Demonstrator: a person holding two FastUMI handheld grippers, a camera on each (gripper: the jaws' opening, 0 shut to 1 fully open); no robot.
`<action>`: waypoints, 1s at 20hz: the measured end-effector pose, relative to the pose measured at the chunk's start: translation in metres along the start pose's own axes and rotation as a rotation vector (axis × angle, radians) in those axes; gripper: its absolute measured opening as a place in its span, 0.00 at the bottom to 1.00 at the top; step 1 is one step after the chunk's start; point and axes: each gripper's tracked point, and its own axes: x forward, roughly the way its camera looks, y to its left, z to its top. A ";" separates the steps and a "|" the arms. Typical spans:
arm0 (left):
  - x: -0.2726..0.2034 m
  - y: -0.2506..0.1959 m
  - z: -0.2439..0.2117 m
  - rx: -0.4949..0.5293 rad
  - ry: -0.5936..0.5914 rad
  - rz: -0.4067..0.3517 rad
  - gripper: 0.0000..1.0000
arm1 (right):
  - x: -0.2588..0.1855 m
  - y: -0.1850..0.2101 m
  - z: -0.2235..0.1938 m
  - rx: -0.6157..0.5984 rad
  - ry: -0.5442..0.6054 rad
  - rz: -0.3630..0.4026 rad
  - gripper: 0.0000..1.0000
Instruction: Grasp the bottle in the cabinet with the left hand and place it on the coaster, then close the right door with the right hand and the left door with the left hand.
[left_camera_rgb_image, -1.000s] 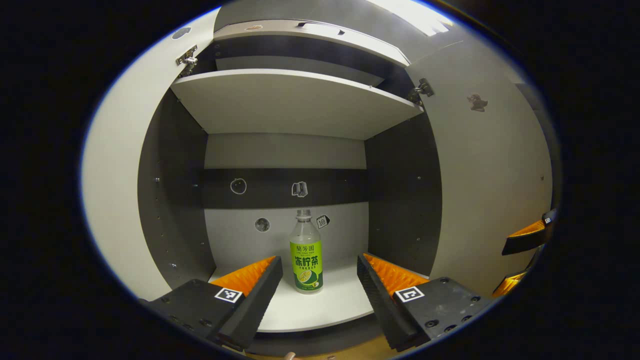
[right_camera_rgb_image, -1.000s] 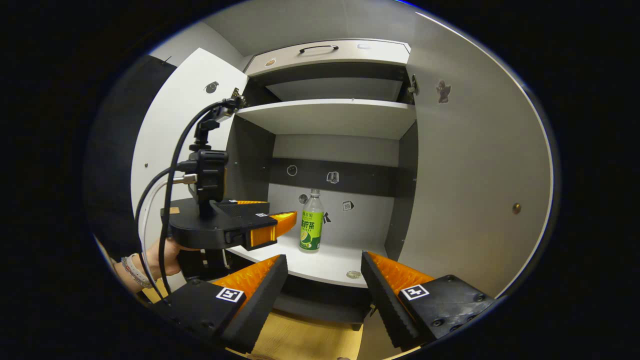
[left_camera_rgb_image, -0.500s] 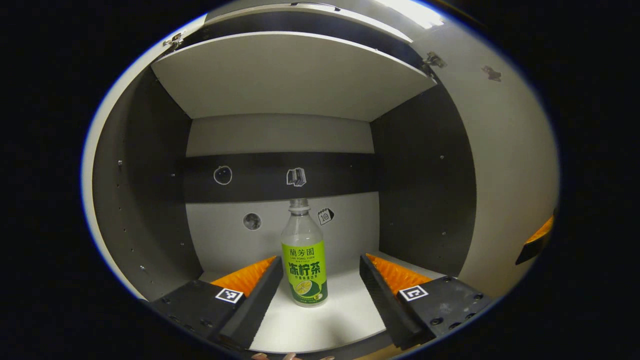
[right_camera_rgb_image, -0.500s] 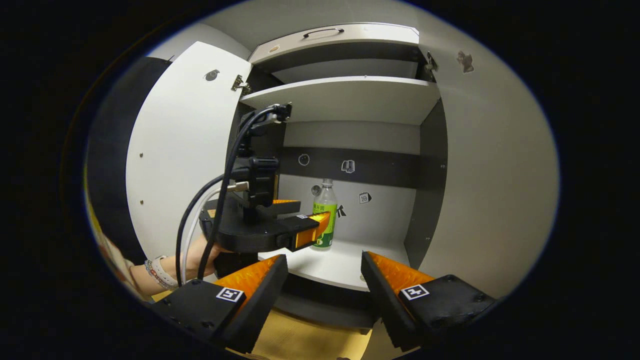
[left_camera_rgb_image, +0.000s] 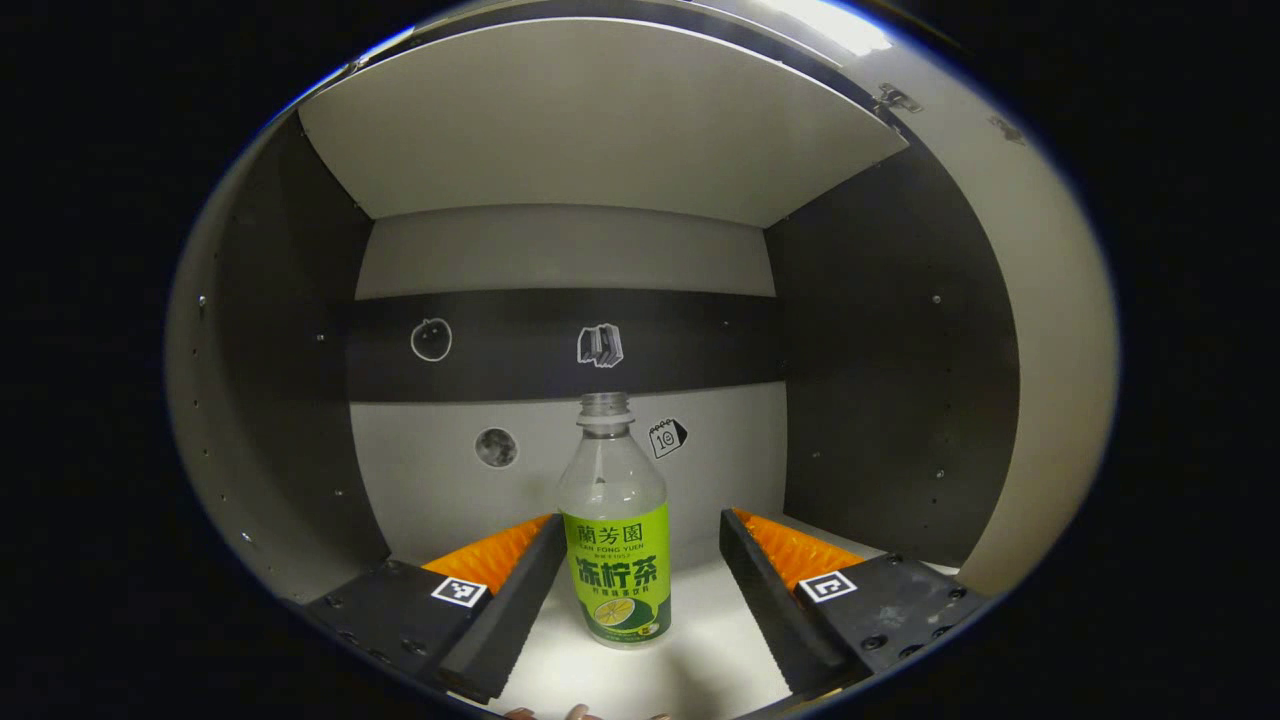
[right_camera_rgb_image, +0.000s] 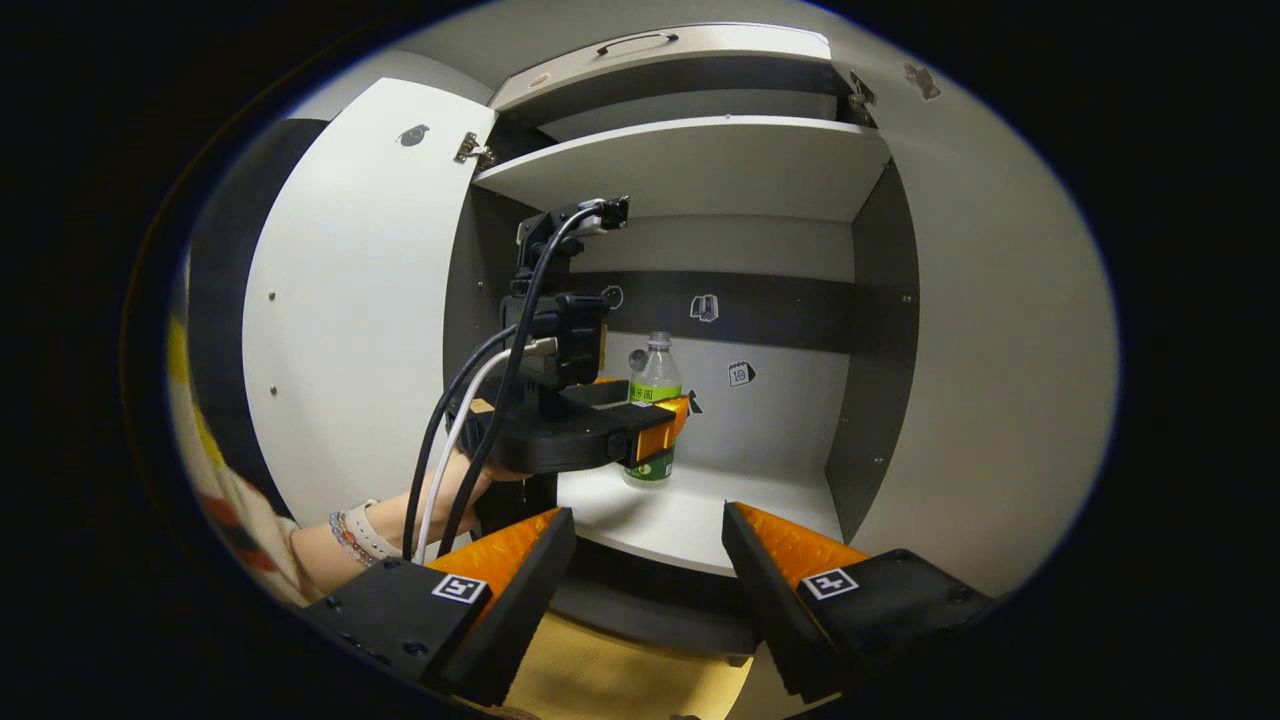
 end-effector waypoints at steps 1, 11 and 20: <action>0.003 0.002 -0.001 0.006 0.000 0.005 0.99 | 0.001 -0.001 -0.001 0.005 -0.002 0.000 0.98; 0.036 0.015 -0.015 -0.005 0.023 0.042 0.94 | 0.008 -0.012 -0.014 0.030 0.025 0.007 0.98; 0.007 0.009 0.007 -0.033 -0.010 0.028 0.79 | -0.008 -0.006 -0.004 0.037 -0.003 0.007 0.98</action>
